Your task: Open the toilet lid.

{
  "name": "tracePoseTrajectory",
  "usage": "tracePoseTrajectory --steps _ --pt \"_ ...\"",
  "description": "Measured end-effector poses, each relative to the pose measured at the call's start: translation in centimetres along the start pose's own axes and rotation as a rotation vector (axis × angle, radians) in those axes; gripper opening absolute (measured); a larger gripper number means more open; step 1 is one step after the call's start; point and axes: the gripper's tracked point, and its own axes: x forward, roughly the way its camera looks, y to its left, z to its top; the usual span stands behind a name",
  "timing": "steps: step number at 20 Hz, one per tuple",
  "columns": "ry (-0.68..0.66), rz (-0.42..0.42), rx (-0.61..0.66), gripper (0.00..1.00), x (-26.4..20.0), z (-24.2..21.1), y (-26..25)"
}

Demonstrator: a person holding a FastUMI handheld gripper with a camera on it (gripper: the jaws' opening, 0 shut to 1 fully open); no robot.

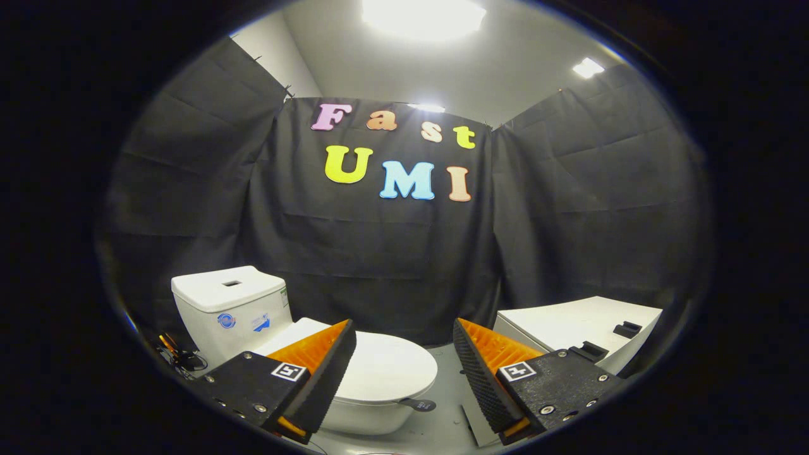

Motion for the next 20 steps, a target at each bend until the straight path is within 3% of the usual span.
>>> tracePoseTrajectory --steps 7,12,20 --pt "0.002 0.0 0.03 0.95 0.7 -0.6 -0.2" --pt "0.013 0.008 0.203 0.95 2.7 -2.1 0.0" --pt "0.067 -0.082 0.508 0.95 5.6 -8.3 -4.0"
